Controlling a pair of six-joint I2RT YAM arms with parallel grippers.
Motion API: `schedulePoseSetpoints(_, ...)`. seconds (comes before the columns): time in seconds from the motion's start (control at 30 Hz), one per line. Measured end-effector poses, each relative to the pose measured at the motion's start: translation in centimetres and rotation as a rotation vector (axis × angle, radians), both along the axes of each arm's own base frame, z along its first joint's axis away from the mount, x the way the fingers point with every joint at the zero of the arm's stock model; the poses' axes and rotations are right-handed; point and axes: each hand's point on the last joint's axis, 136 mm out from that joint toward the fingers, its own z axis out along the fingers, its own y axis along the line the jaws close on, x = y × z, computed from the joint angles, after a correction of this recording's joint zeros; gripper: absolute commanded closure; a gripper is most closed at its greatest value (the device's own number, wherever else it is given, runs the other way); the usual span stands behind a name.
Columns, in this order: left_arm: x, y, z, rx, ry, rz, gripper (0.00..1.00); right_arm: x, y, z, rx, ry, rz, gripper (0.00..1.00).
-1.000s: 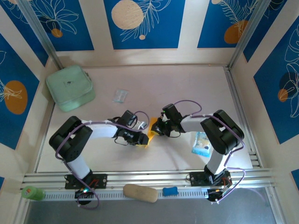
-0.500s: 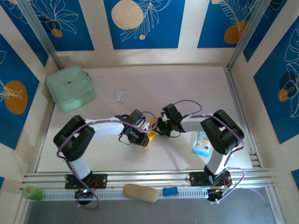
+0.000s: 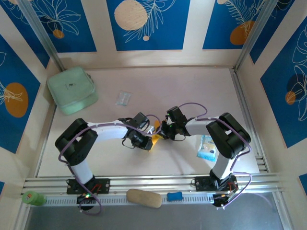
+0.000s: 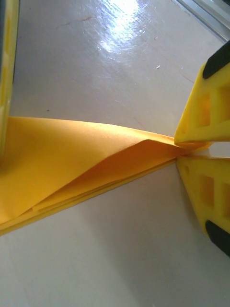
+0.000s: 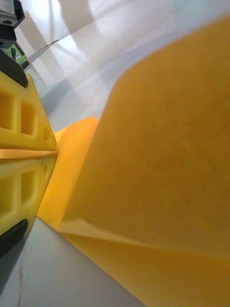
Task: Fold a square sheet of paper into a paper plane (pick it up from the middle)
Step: Fold the wing for the fifth time at the center of the table.
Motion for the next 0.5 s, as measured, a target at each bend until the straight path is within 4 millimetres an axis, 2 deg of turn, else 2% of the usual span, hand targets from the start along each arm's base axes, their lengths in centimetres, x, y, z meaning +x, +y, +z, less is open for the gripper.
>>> schedulePoseSetpoints(0.17, -0.5, -0.19, 0.19, -0.031, 0.007, -0.01, 0.83, -0.03, -0.02, -0.01, -0.001, 0.002, 0.0, 0.87)
schedulePoseSetpoints(0.27, -0.74, -0.31, 0.21, -0.043, 0.01, -0.015, 0.87, -0.11, -0.01, -0.01, 0.001, 0.005, 0.002, 0.87)
schedulePoseSetpoints(0.4, -0.9, -0.34, 0.27, -0.048, 0.017, -0.017, 0.87, -0.25, -0.03, 0.0, 0.001, 0.011, 0.005, 0.87)
schedulePoseSetpoints(0.5, -0.99, -0.32, 0.27, -0.049, 0.019, -0.02, 0.92, -0.32, -0.04, -0.01, 0.001, 0.014, 0.006, 0.87)
